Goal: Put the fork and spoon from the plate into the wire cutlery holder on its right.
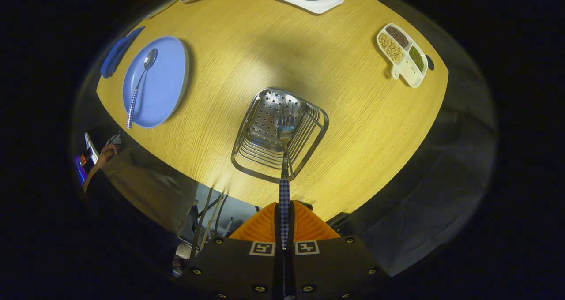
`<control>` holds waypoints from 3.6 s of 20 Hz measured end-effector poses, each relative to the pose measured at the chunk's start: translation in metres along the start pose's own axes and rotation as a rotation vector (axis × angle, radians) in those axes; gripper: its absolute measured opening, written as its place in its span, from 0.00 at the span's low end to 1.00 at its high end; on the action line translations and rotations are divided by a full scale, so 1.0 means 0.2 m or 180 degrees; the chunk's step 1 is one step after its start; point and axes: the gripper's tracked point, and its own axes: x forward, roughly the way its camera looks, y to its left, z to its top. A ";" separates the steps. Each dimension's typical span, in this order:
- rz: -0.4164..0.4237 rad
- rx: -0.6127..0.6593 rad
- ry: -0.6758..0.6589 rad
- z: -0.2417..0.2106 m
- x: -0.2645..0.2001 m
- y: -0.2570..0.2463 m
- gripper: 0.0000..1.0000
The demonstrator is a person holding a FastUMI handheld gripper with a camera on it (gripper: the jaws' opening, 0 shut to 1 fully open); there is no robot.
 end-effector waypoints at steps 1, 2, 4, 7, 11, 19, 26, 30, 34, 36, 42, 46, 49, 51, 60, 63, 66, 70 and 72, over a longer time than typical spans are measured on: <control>0.0011 0.0009 0.0032 0.00 0.01 0.00 0.02; 0.0019 0.0016 0.0057 0.01 0.02 -0.01 0.02; 0.0058 0.0055 0.0072 0.02 0.03 -0.01 0.02; 0.0130 0.0088 0.0098 0.04 0.04 0.00 0.02; 0.0183 0.0195 0.0042 0.06 0.02 -0.02 0.10; 0.0204 0.0385 -0.0173 0.05 -0.04 -0.04 0.20; 0.0220 0.0601 -0.0660 -0.02 -0.17 0.06 0.26; 0.0263 0.0616 -0.0887 -0.06 -0.23 0.20 0.26; 0.0446 0.0685 -0.1117 -0.07 -0.26 0.39 0.27; 0.0426 0.0671 -0.1171 -0.06 -0.25 0.46 0.26; 0.0648 0.0709 -0.1320 0.05 -0.17 0.77 0.26; 0.0529 0.0558 -0.1291 0.10 -0.11 0.91 0.27; 0.0567 0.0495 -0.1294 0.14 -0.08 1.05 0.26; 0.0587 0.0449 -0.1294 0.17 -0.08 1.11 0.26; 0.0804 0.0365 -0.1358 0.36 -0.10 1.34 0.27; 0.0814 0.0347 -0.1345 0.40 -0.12 1.37 0.26; 0.0796 0.0307 -0.1343 0.45 -0.12 1.39 0.26; 0.0835 0.0351 -0.1380 0.54 -0.11 1.45 0.27; 0.0865 0.0461 -0.1422 0.59 -0.10 1.48 0.27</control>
